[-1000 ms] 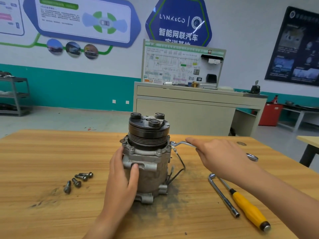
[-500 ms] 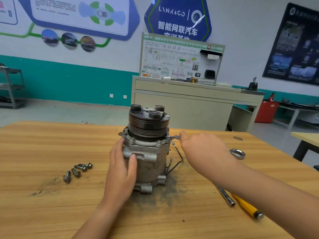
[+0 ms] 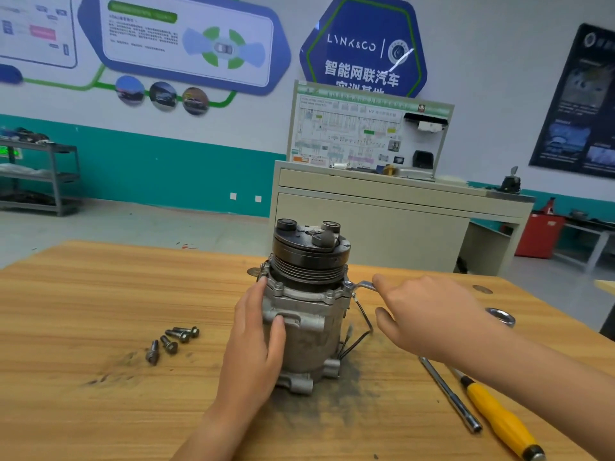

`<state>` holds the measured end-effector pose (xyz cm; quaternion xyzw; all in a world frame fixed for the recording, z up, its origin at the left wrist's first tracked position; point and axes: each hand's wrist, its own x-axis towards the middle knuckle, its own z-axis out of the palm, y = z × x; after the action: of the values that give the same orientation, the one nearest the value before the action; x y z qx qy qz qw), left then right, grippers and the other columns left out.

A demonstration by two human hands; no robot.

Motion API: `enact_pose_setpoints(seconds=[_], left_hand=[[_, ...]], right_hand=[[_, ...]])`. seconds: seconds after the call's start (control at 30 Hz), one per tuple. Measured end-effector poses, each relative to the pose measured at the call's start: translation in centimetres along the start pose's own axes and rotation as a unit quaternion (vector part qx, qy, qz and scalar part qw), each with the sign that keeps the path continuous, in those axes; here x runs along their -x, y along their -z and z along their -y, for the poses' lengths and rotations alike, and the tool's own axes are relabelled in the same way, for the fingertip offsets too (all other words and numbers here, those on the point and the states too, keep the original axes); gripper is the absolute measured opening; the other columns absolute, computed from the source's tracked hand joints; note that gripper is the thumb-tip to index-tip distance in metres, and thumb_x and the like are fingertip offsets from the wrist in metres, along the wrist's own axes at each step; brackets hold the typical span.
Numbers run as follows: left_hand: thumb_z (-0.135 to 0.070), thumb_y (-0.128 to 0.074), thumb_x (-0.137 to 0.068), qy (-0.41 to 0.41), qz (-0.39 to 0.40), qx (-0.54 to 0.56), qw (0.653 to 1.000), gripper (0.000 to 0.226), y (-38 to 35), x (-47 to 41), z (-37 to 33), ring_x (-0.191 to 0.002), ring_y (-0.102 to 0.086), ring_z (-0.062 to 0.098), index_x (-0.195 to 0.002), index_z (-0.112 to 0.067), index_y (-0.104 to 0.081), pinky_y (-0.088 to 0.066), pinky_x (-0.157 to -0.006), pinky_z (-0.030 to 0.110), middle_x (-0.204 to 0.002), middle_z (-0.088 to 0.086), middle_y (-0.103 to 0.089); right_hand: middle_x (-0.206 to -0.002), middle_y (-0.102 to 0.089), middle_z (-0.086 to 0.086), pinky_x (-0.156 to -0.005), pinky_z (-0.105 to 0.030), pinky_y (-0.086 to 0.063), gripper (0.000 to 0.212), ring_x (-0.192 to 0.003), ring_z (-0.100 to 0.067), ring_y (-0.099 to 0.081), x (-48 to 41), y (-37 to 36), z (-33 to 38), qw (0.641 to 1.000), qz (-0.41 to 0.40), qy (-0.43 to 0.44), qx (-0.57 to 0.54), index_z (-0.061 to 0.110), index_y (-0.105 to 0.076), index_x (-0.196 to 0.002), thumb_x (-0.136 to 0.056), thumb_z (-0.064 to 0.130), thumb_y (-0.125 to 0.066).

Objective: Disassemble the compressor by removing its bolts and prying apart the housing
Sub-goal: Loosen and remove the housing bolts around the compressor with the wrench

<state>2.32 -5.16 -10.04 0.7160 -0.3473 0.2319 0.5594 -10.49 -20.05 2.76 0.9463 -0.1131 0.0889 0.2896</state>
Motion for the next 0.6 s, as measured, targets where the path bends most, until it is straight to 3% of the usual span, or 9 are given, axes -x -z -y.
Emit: enact_pose_setpoints(seconds=[0.13, 0.2, 0.33, 0.5, 0.57, 0.6], left_hand=[[-0.02, -0.046, -0.094, -0.002, 0.001, -0.001, 1.0, 0.059, 0.1, 0.0, 0.2, -0.125, -0.025, -0.011, -0.127, -0.056, -0.013, -0.022, -0.098, 0.006, -0.137, -0.019, -0.028], [-0.02, -0.046, -0.094, 0.007, 0.0, 0.004, 1.0, 0.059, 0.0, 0.0, 0.2, -0.125, -0.025, -0.012, -0.128, -0.055, -0.013, -0.02, -0.097, 0.001, -0.138, -0.019, -0.027], [-0.019, -0.047, -0.094, 0.013, -0.008, 0.012, 1.0, 0.059, -0.1, 0.1, 0.3, -0.118, -0.019, -0.029, -0.129, -0.052, -0.013, -0.015, -0.09, -0.009, -0.134, -0.025, -0.026], [-0.022, -0.048, -0.094, 0.044, -0.01, 0.002, 0.999, 0.061, -0.3, 0.1, 0.6, -0.116, -0.019, -0.021, -0.146, -0.026, -0.016, -0.015, -0.083, -0.012, -0.137, -0.019, -0.025], [-0.02, -0.049, -0.093, 0.047, -0.01, -0.001, 0.999, 0.062, -0.3, 0.1, 0.6, -0.114, -0.019, -0.022, -0.147, -0.02, -0.018, -0.014, -0.082, -0.012, -0.136, -0.018, -0.025], [-0.019, -0.049, -0.093, 0.048, -0.009, -0.001, 0.999, 0.062, -0.3, 0.1, 0.6, -0.114, -0.019, -0.022, -0.147, -0.019, -0.018, -0.013, -0.082, -0.012, -0.137, -0.018, -0.025]], right_hand=[[-0.058, -0.038, 0.006, -0.041, -0.023, -0.03, 0.042, -0.049, -0.01, -0.037, 0.1, -0.2, -0.3, 1.0, -0.001, 0.017, -0.001, 0.018, -0.034, -0.131, -0.095, 0.038, -0.025], [-0.057, -0.039, 0.005, -0.042, -0.023, -0.03, 0.048, -0.049, -0.01, -0.037, 0.1, -0.7, -0.6, 1.0, 0.001, 0.026, 0.006, 0.015, -0.024, -0.138, -0.095, 0.037, -0.022], [-0.059, -0.04, 0.005, -0.042, -0.022, -0.03, 0.051, -0.049, -0.009, -0.036, -0.6, -1.7, -2.1, 0.999, 0.019, 0.029, 0.022, 0.017, -0.009, -0.144, -0.097, 0.021, -0.027], [-0.063, -0.044, 0.005, -0.045, -0.021, -0.029, 0.042, -0.051, -0.012, -0.041, -2.8, -3.2, -4.2, 0.997, 0.006, 0.048, 0.061, 0.021, -0.026, -0.133, -0.094, 0.007, -0.035], [-0.076, -0.053, 0.003, -0.057, -0.021, -0.035, 0.037, -0.065, -0.016, -0.05, -3.9, -3.9, -4.0, 0.997, -0.032, 0.04, 0.064, 0.02, -0.033, -0.127, -0.093, 0.005, -0.036], [-0.086, -0.059, 0.002, -0.07, -0.024, -0.04, 0.035, -0.075, -0.018, -0.055, -4.6, -4.4, -3.7, 0.996, -0.052, 0.03, 0.059, 0.019, -0.036, -0.125, -0.093, 0.004, -0.037]])
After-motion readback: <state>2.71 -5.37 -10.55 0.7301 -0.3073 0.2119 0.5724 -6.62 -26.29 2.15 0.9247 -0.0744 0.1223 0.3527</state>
